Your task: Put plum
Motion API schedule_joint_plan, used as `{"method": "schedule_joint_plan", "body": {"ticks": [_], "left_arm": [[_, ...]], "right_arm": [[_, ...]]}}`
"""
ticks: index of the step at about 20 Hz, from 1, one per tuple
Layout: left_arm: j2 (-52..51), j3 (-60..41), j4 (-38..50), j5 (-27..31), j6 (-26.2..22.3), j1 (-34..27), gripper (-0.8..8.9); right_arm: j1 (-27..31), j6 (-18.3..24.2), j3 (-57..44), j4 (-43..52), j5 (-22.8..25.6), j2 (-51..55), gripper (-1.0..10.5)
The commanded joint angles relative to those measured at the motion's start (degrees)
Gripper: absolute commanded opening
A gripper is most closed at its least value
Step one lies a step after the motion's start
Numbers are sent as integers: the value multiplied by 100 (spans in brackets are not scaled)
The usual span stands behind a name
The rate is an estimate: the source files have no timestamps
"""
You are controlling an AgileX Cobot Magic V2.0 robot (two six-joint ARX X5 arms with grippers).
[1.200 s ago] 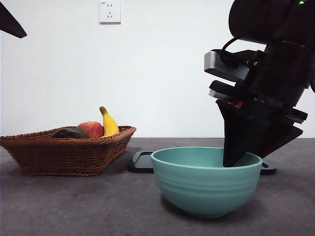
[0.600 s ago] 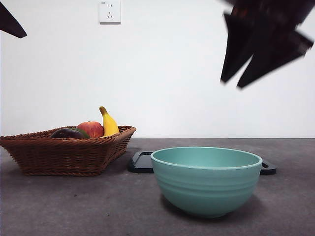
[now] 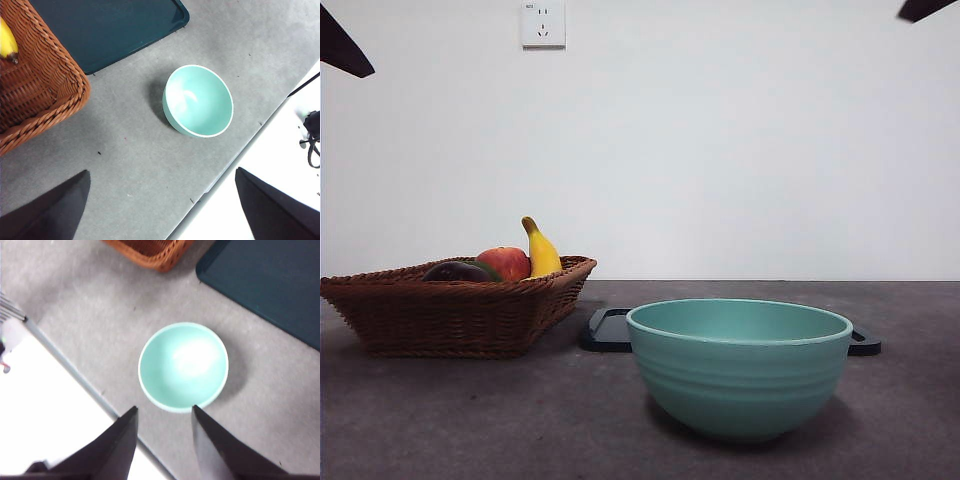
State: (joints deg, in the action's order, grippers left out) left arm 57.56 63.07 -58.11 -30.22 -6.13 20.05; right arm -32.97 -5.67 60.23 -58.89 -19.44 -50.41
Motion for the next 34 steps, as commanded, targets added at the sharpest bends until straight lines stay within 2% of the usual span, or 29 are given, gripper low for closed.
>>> {"method": "schedule_joint_plan", "body": {"ticks": [1,11,12,13,15,16,34], "left_arm": [[20,120,22,-28,-66,28,465],[20,122,22,-28,-66,28,453],[20,120,22,-28,-63,28,391],[20,120,24,-28,-66,28,267],[20,120,26,-28,-68,28,59],[20,120,26,-28,-68,28,8],[20,120,101,-26,-70,26,7]], "right_arm": [[-44,188,61,-66,-22,109,173],[-44,186,61,-77,-15,184,172],[-44,186,61,-77,-15,184,171],[-44,186,61,-79,-17,184,140],[-44,186,61,-79,-9,184,10],[-44,188,61,-79,-7,184,8],[-44,166,61,-70,-7,186,8]]}}
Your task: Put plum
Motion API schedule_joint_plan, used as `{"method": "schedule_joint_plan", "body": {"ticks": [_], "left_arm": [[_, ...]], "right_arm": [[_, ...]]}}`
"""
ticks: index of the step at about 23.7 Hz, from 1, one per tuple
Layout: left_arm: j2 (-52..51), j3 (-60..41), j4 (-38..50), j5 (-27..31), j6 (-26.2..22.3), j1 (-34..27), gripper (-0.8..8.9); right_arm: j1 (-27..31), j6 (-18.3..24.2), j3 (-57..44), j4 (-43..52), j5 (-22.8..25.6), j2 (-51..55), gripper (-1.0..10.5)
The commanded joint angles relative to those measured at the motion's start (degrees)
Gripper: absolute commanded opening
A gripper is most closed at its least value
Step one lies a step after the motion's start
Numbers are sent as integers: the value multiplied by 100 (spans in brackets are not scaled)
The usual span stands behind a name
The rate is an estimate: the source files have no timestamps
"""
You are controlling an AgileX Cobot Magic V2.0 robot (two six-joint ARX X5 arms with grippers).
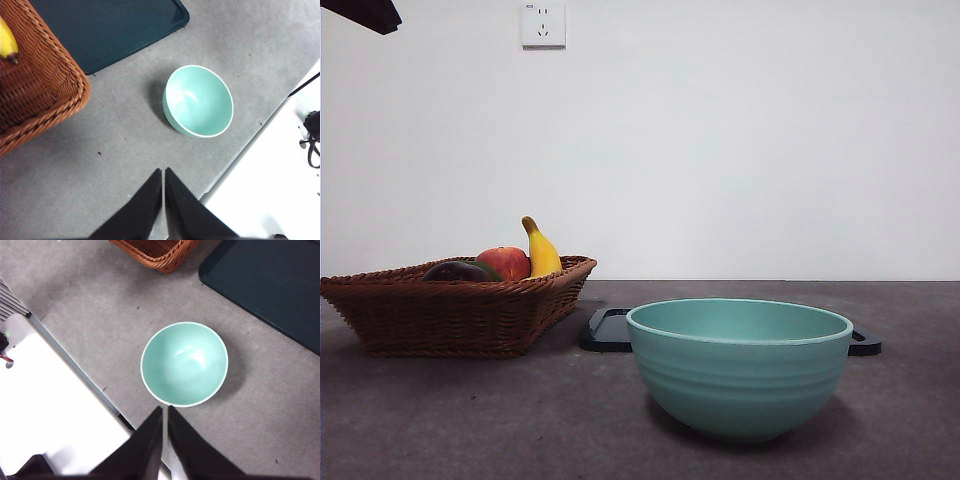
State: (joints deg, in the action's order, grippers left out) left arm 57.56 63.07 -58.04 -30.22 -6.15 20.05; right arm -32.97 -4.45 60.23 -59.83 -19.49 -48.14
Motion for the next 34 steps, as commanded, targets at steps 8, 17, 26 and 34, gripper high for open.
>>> {"method": "schedule_joint_plan", "body": {"ticks": [8,17,26,34], "left_arm": [[-1211,-433,3390,1189,-542,-1045,7],[-3543,-3095,5493,2494,-671,-2085,7],[-4977,-4791,5493,2795,-647,-2240,7],[-5748,-5626,5407,3329,-623,-2240,7]], "right_arm": [[-44,44,63,24,-2,-42,8],[-44,44,63,24,-2,-42,8],[-44,44,63,24,-2,-42,8],[-44,44,63,24,-2,-42,8]]}}
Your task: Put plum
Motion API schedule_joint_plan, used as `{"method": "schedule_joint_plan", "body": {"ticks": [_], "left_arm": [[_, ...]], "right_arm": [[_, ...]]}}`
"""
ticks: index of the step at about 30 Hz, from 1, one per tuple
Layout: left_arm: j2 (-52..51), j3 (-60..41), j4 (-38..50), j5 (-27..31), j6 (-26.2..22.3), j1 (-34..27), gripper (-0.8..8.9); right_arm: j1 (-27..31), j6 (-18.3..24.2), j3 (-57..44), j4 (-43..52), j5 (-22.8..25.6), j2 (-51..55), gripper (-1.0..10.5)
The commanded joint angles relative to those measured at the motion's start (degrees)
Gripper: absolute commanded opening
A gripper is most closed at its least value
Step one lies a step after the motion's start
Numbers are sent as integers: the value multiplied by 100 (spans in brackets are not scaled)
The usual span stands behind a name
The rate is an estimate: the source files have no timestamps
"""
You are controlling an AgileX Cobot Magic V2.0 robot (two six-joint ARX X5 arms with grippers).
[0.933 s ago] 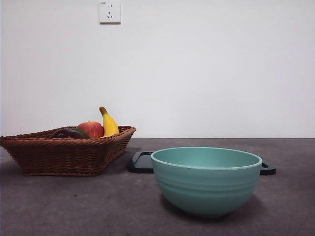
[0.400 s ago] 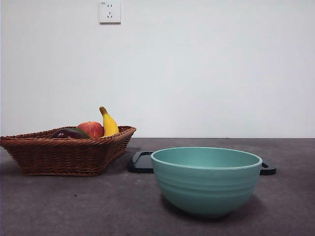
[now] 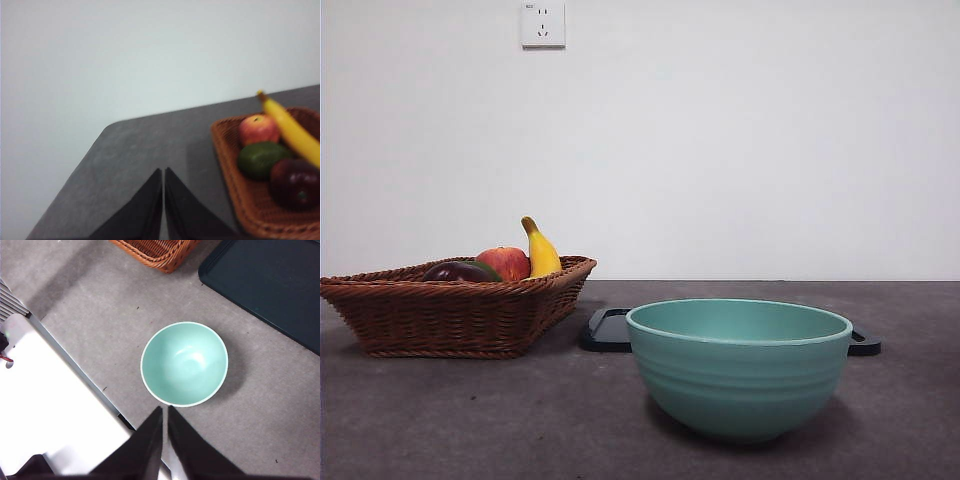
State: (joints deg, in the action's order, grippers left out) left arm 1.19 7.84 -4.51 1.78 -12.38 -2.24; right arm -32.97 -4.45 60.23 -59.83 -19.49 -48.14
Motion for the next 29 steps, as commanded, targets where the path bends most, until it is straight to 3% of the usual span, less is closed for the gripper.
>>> {"method": "schedule_joint_plan", "body": {"ticks": [1,8,17,24,29], "left_arm": [[-103,-153,52,205,0,-13,7],[-103,-490,-66,304,33,-11,7],[-103,-721,-522,295,348,-11,7],[-101,-717,-623,278,901,-9,7],[-101,-717,-623,280,901,-9,7]], "right_arm": [[-44,44,63,24,-2,-42,8],[-44,44,63,26,-4,-42,8],[-44,44,61,26,-2,-42,8],[-44,44,63,28,-4,-42,8],[-44,44,63,28,-4,-42,8]]}}
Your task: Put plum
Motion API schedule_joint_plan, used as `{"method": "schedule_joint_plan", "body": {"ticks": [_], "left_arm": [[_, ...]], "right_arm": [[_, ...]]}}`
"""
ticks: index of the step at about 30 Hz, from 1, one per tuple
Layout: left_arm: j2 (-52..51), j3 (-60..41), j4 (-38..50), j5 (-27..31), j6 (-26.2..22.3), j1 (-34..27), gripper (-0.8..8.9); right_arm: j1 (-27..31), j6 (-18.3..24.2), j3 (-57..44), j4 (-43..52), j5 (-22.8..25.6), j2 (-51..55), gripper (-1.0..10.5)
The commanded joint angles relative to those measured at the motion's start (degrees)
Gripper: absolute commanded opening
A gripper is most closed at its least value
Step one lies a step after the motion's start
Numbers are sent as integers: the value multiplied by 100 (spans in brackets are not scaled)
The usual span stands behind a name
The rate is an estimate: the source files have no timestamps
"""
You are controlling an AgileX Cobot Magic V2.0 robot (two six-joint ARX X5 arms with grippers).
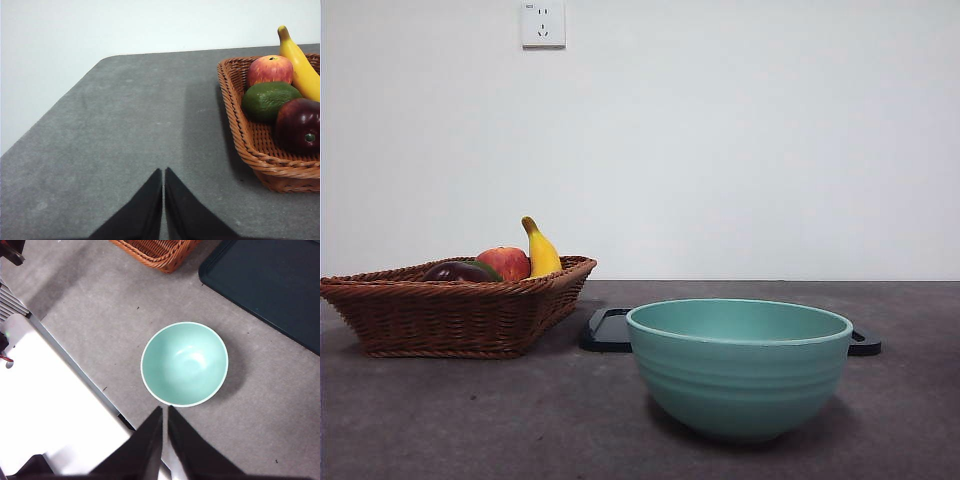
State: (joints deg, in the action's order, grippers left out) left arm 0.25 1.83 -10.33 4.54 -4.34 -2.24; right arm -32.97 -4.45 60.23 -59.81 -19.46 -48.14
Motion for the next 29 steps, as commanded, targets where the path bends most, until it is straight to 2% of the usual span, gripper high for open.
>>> {"method": "schedule_joint_plan", "body": {"ticks": [1,22,26,29], "left_arm": [[-7,-116,-42,4,96,-9,7],[-7,-116,-42,2,96,-9,7],[-7,-116,-42,4,96,-9,7],[-7,-116,-42,4,96,-9,7]], "right_arm": [[-44,44,63,28,-4,-42,8],[-17,103,63,55,15,15,8],[426,455,59,243,4,205,8],[1207,728,-15,789,-2,463,8]]}}
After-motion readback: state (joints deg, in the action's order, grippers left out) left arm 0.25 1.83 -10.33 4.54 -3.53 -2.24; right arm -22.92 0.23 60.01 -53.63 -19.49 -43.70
